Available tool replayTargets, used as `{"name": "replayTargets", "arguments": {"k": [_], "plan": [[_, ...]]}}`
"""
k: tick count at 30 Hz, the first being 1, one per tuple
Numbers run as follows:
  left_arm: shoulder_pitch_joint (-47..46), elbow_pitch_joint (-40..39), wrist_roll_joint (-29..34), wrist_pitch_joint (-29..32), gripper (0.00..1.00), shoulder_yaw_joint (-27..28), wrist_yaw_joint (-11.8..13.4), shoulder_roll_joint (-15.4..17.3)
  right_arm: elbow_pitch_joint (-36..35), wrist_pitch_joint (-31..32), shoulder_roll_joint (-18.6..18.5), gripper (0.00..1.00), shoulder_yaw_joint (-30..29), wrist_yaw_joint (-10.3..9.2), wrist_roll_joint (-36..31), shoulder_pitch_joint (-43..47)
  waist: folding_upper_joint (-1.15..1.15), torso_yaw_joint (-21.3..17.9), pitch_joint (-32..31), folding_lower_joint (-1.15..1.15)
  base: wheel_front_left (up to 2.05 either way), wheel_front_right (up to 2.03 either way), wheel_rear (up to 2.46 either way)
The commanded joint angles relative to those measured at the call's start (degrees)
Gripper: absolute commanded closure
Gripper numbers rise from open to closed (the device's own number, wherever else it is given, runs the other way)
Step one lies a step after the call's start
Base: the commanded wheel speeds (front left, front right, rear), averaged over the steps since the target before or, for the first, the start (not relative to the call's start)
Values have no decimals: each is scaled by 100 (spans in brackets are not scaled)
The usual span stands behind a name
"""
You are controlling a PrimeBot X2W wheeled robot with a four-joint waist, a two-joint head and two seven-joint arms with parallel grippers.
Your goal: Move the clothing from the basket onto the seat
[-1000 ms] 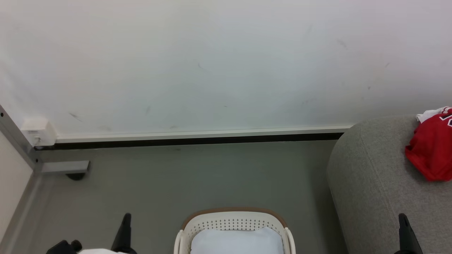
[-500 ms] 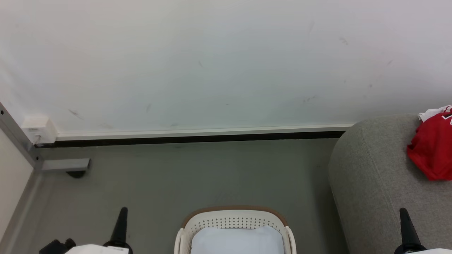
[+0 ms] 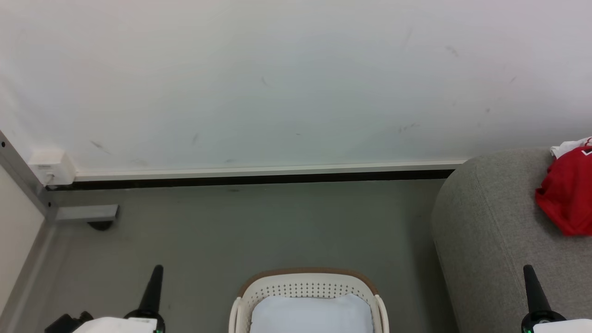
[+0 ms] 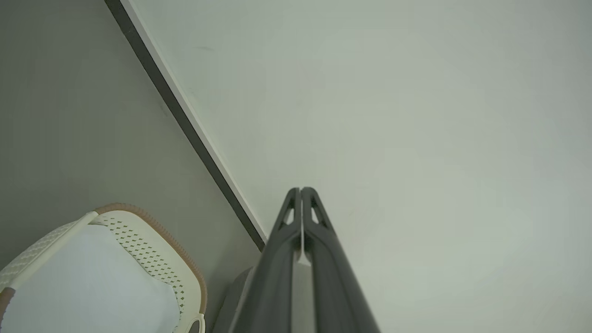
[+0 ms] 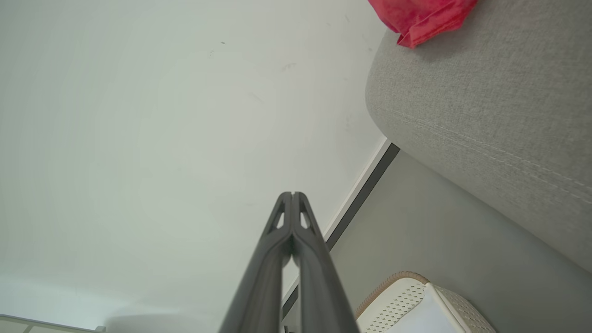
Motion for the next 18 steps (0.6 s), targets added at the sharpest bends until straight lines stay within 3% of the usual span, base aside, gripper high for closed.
{"name": "replayTargets", "arguments": {"k": [1,18], "plan": [[-109,-59,-137,34,100,44,-29,38,-62,31,-67,100,-20,-9,148,-92,0,2,5,0,0,0,0],[-141,-167,-983,257,100,169,-60,43,-118,248,-73,100,-49,-11,1009,-193,0,26,60,0,0,0,0]]}}
